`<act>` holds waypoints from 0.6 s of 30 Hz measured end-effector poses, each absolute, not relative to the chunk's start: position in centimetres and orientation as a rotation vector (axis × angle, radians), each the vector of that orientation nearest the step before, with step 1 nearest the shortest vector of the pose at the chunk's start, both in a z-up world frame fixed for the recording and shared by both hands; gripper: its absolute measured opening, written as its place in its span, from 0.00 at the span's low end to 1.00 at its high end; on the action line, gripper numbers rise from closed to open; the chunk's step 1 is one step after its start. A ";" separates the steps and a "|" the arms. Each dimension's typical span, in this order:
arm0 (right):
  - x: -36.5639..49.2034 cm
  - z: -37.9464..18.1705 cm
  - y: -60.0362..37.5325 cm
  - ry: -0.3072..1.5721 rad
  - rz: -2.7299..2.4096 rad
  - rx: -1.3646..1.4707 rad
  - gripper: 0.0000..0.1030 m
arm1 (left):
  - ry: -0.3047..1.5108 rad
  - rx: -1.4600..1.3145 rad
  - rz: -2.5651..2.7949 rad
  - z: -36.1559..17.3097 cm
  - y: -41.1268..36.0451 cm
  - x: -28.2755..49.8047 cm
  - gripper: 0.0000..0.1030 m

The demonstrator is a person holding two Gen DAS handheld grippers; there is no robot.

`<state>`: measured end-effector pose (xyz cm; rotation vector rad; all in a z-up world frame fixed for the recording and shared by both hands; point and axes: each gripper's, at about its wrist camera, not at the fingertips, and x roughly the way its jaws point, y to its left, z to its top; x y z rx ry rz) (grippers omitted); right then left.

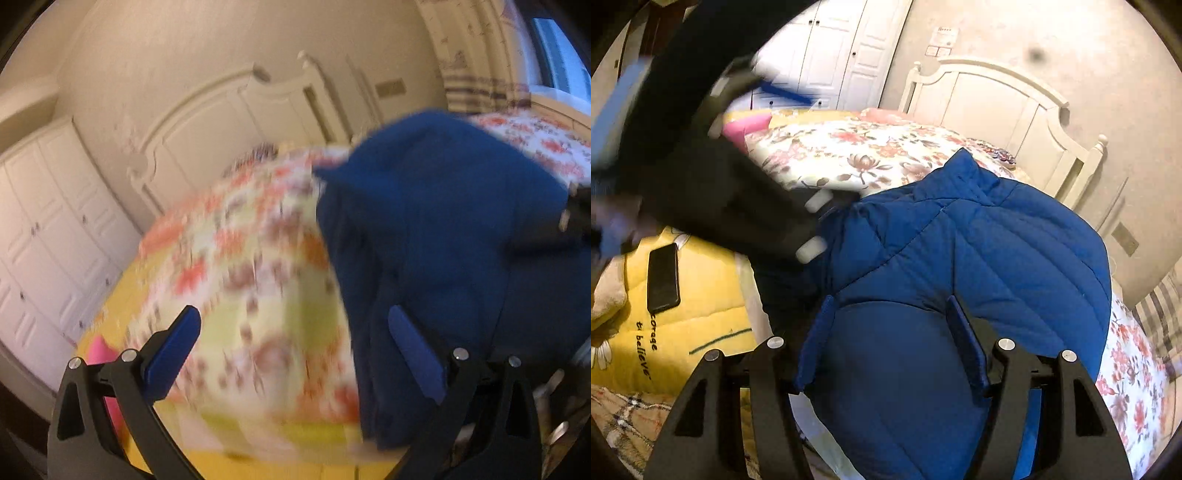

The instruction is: Fold large clothes

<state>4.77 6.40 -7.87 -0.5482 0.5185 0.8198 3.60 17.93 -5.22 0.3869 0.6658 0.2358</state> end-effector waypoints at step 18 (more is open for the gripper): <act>29.9 -2.2 1.2 0.708 0.548 -0.273 0.61 | 0.749 0.155 0.243 -8.5 21.1 4.5 0.98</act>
